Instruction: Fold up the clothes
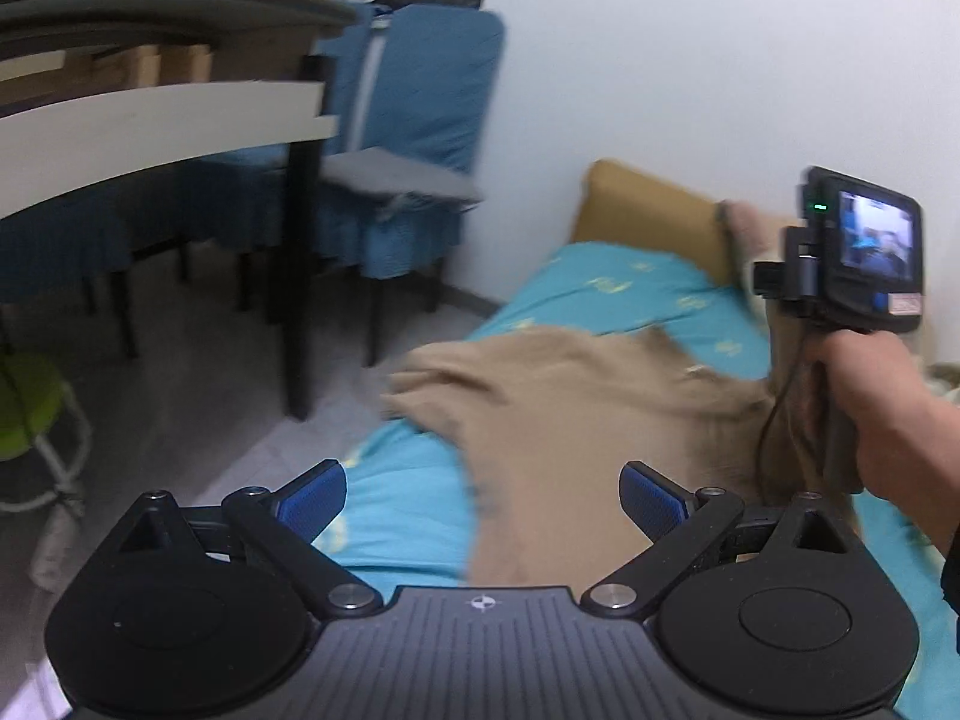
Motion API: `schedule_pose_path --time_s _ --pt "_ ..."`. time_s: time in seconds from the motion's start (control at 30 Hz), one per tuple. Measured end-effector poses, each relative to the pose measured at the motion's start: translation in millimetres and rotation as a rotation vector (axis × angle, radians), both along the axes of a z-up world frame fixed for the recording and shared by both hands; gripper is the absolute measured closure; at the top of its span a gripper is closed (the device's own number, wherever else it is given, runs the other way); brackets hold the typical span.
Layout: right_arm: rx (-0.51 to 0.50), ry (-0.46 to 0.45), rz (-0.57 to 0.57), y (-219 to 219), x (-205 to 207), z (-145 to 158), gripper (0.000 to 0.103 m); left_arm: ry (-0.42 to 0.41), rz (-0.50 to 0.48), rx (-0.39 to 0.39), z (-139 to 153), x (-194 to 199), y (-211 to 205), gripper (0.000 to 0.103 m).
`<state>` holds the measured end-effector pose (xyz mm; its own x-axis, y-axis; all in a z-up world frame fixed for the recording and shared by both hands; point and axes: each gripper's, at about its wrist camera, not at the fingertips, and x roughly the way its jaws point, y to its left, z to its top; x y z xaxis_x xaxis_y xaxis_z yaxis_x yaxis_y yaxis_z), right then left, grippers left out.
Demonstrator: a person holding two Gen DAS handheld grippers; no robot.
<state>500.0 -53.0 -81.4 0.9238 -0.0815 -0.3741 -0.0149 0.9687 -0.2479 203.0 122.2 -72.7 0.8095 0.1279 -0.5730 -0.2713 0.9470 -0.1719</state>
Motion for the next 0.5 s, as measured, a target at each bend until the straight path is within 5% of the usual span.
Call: schedule_pose_path --time_s 0.2,0.27,0.3,0.33,0.5 --pt "0.025 0.149 0.060 39.2 29.1 -76.3 0.095 0.070 0.037 -0.063 -25.5 18.8 22.0 0.007" --pt "0.089 0.233 0.095 38.0 35.1 -90.1 0.065 0.066 -0.004 -0.090 -31.2 20.3 28.1 0.008" --pt "0.118 0.238 0.098 36.6 30.7 -91.2 0.030 0.074 -0.005 -0.094 -33.8 21.5 28.7 0.008" --pt "0.147 0.243 0.100 35.1 26.2 -92.2 0.012 0.084 -0.001 -0.096 -36.5 22.7 28.4 0.008" --pt "0.212 0.161 0.143 21.7 -20.5 -60.7 0.014 0.073 -0.057 -0.038 -34.1 22.0 13.7 0.008"
